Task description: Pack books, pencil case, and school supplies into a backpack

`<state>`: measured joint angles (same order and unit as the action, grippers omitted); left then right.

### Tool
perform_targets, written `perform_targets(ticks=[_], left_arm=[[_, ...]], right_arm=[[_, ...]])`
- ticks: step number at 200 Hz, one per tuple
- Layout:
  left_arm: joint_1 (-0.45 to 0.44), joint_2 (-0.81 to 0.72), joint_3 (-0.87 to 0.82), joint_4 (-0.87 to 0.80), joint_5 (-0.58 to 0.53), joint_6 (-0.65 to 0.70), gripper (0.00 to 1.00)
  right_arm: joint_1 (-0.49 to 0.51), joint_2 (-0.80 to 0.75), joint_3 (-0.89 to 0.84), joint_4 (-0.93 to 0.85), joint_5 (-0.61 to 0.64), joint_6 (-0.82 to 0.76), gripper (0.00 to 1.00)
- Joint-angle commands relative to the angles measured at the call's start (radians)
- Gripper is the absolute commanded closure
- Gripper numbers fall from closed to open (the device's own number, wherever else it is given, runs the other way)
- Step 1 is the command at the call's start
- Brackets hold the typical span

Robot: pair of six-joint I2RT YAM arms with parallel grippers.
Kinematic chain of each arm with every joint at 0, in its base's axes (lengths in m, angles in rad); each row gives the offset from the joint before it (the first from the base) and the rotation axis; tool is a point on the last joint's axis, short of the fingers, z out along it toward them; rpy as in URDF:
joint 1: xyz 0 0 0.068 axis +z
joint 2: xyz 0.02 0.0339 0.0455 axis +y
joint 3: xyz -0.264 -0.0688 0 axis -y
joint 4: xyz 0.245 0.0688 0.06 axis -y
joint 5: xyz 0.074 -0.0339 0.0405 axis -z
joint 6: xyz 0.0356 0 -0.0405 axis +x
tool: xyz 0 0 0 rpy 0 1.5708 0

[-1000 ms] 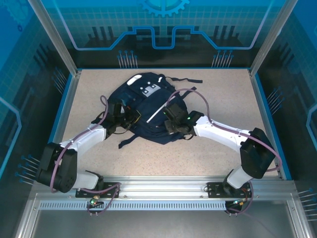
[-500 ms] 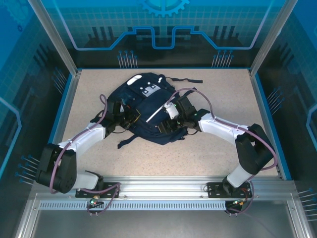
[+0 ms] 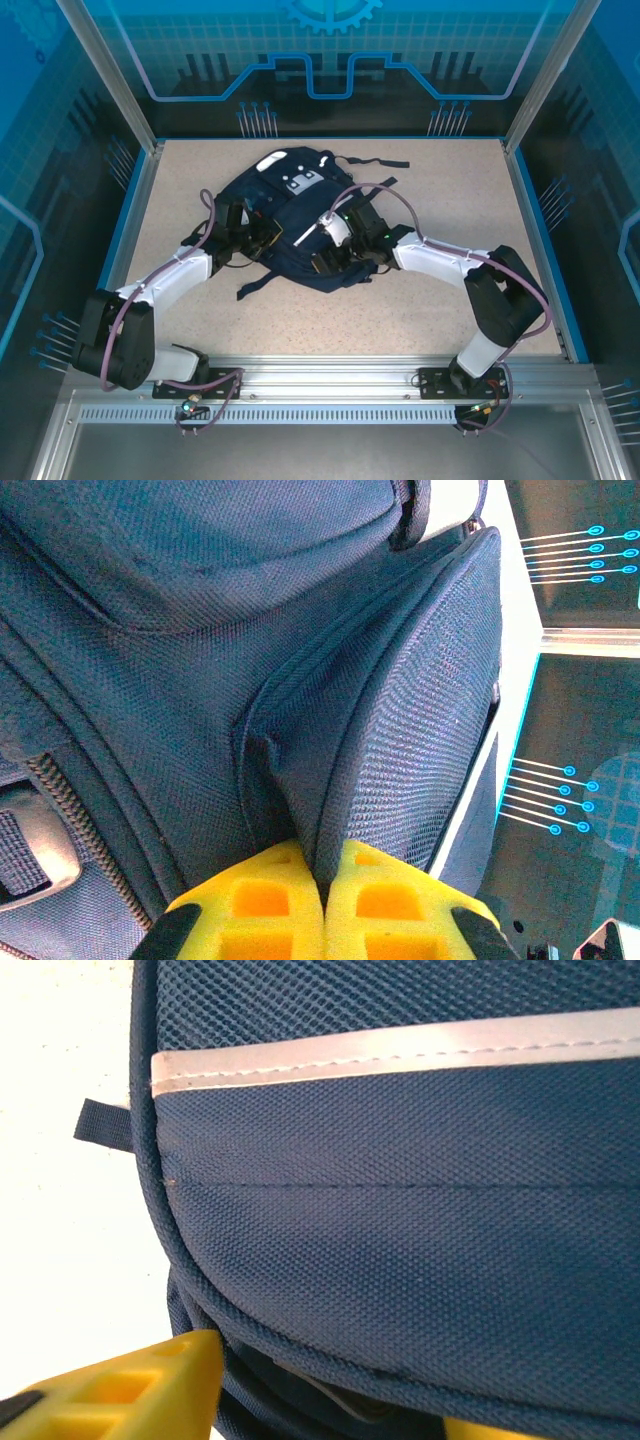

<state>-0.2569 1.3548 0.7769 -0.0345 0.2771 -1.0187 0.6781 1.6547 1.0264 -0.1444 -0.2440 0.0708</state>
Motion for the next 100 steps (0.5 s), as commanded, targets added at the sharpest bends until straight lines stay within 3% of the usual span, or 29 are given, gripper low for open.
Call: perform_targets(ticks=[1,61,100], left_arm=[[0.002,-0.026,0.053,0.053,0.050,0.011,1.00],[0.004,-0.037,0.038,0.035,0.013,0.017,1.00],[0.028,-0.051,-0.001,0.026,-0.021,0.023,1.00]], right_arm=[[0.027,0.017,-0.008,0.040,0.021,-0.026,0.52],[0.041,-0.038,-0.028,0.035,0.203,0.021,0.99],[0.018,-0.084,-0.075,-0.023,0.434,0.110,1.00]])
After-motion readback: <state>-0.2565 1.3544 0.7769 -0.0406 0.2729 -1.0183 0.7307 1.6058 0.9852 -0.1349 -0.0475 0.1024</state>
